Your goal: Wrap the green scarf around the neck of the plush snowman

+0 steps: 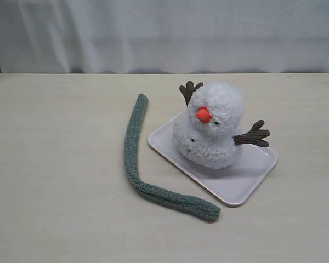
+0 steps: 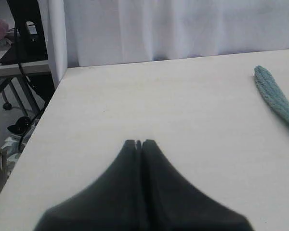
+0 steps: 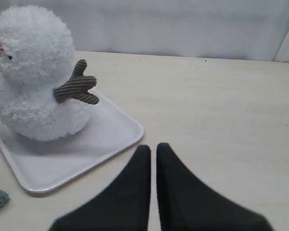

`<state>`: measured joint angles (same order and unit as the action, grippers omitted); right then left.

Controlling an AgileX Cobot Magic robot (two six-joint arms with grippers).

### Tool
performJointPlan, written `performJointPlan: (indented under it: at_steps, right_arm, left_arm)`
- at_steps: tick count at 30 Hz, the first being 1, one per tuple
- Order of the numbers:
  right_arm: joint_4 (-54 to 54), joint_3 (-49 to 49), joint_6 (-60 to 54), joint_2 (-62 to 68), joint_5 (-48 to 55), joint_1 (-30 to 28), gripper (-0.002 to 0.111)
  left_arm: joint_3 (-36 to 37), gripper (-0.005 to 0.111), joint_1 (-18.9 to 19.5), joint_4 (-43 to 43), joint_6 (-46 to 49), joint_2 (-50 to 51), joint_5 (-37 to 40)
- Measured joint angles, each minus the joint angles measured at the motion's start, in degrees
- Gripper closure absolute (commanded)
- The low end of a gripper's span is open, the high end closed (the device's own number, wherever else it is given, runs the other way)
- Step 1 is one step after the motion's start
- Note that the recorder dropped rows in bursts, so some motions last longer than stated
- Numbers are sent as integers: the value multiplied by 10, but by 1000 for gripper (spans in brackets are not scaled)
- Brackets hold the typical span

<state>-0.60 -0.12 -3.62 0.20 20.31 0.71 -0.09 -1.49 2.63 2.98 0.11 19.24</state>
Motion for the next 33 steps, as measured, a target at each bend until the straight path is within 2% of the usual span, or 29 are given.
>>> performJointPlan:
  at_steps: [4, 10, 12, 15, 16, 18, 20, 25, 26, 28, 33]
  right_arm:
    - [-16, 0, 0, 0, -48, 0, 104]
    - [-16, 0, 2, 0, -281, 0, 104]
    - [-1, 0, 44, 0, -337, 0, 104]
    - [18, 0, 206, 0, -427, 0, 104]
    - [13, 0, 229, -1, -436, 0, 103]
    - [-18, -16, 258, -1, -420, 0, 97]
    - [-55, -51, 293, -1, -372, 0, 84]
    - [-89, -159, 325, 31, -241, 0, 36]
    - [-89, -184, 327, 46, -207, 0, 29]
    - [-92, -230, 320, 79, -133, 0, 25]
    - [-74, -351, 236, 179, 54, 0, 26]
  left_arm:
    - [0, 107, 0, 0, 0, 0, 0]
    - [0, 107, 0, 0, 0, 0, 0]
    - [0, 107, 0, 0, 0, 0, 0]
    - [0, 107, 0, 0, 0, 0, 0]
    - [0, 107, 0, 0, 0, 0, 0]
    - [0, 107, 0, 0, 0, 0, 0]
    - [0, 107, 0, 0, 0, 0, 0]
    - [0, 107, 0, 0, 0, 0, 0]
    - [0, 107, 0, 0, 0, 0, 0]
    - [0, 107, 0, 0, 0, 0, 0]
    - [0, 107, 0, 0, 0, 0, 0]
